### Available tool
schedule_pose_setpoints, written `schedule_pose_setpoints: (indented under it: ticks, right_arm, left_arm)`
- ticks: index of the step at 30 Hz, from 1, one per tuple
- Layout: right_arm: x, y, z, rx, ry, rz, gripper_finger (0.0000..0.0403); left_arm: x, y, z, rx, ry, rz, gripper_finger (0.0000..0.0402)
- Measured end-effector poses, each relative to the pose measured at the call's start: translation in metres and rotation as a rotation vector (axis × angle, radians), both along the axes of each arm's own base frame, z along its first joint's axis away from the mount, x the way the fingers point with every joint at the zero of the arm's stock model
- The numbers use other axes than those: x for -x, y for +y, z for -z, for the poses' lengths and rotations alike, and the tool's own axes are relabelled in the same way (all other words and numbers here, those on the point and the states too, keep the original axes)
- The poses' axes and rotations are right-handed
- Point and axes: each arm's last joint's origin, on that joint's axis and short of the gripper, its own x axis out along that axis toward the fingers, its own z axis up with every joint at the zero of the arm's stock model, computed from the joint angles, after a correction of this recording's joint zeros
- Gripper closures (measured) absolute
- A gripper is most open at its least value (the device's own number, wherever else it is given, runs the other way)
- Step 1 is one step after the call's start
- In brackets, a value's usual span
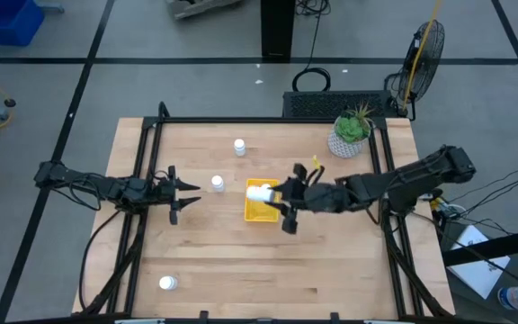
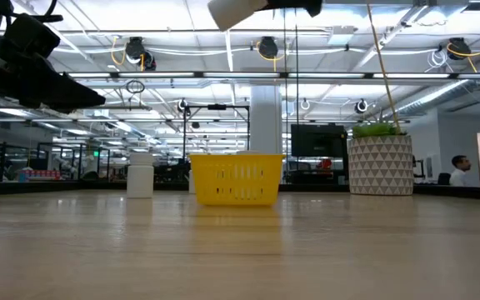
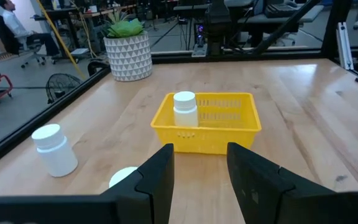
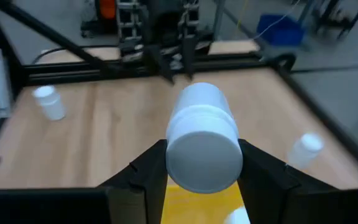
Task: Pick and place pill bottles into a basket
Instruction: Put the white pill bottle into the yellow bin
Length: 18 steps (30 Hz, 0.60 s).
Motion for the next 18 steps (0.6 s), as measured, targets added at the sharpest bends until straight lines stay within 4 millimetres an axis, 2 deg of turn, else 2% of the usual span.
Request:
schedule_pose_setpoints:
  ticks: [6,11,14,18]
  right_arm:
    - [-0.011,-0.023,-0.003,0.086,-0.035,-0.048,0.0253]
    - [-0.016,-0.044,-0.008,-0.017,-0.074,-0.151,0.0253]
    - [-0.016,-0.060,-0.015,-0.046,-0.033,-0.128,0.0253]
    - [-0.013,-0.077,-0.034,0.006,0.020,-0.079,0.0253]
  left_arm:
    - [0.000,0.000,0.000,-0.006,-0.001,0.001,0.0249]
    - [0.000,0.000,0.000,-0.016,-0.001,0.003,0.0249]
    - [0.000,0.000,0.000,-0.045,0.003,0.007,0.0249]
    - [0.000,0.000,-0.001,-0.050,-0.002,0.003,0.0249]
